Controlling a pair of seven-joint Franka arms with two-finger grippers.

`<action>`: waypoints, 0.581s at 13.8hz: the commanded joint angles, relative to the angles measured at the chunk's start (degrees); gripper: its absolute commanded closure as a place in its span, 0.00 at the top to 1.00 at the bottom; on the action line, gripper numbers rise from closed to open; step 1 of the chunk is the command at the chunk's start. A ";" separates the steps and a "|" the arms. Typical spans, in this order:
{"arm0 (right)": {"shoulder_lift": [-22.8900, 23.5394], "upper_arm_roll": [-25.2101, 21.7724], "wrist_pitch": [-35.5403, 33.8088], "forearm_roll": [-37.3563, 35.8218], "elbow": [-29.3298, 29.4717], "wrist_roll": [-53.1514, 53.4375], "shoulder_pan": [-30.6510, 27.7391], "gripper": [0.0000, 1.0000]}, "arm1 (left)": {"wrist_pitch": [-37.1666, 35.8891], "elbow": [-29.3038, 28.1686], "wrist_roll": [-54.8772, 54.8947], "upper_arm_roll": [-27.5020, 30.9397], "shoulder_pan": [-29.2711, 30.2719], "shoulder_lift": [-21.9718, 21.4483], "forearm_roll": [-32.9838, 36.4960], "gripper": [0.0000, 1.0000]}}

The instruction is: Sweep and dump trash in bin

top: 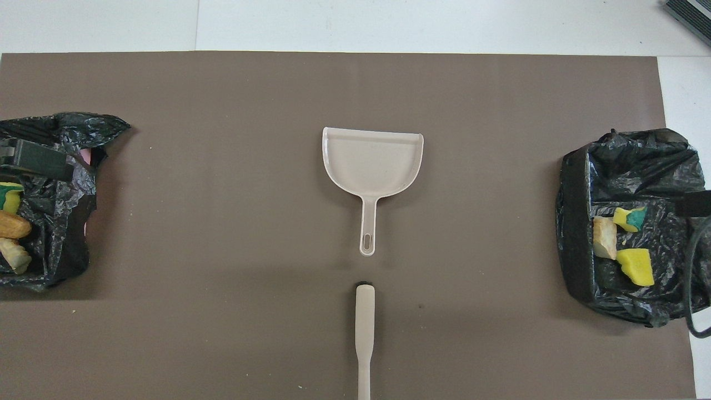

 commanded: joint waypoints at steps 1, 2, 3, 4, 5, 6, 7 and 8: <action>-0.48 0.01 -1.02 0.97 0.25 -0.99 -0.40 1.00 | -0.76 0.62 0.63 -1.46 1.48 -0.23 -0.20 1.00; -0.48 0.01 -1.02 0.97 0.25 -0.99 -0.40 1.00 | -0.84 0.27 0.63 -1.46 1.22 -0.32 -0.20 1.00; -0.48 0.01 -1.02 0.97 0.17 -0.99 -0.40 1.00 | -0.85 0.27 0.54 -1.46 0.95 -0.32 -0.20 1.00; -0.48 0.01 -1.02 0.97 0.17 -0.99 -0.40 1.00 | -0.85 0.26 0.54 -1.46 0.86 -0.32 -0.20 1.00; -0.48 0.01 -1.02 0.97 0.17 -0.99 -0.40 1.00 | -0.85 0.09 0.54 -1.46 0.86 -0.32 -0.20 1.00; -0.48 0.01 -1.02 0.97 0.17 -0.99 -0.40 1.00 | -0.85 0.09 0.54 -1.46 0.86 -0.41 -0.20 1.00; -0.48 0.01 -1.02 0.97 0.17 -0.99 -0.40 1.00 | -0.85 0.09 0.54 -1.46 0.86 -0.41 -0.20 1.00; -0.48 0.01 -1.02 0.97 0.25 -0.99 -0.40 1.00 | -0.85 0.09 0.62 -1.46 0.86 -0.41 -0.20 1.00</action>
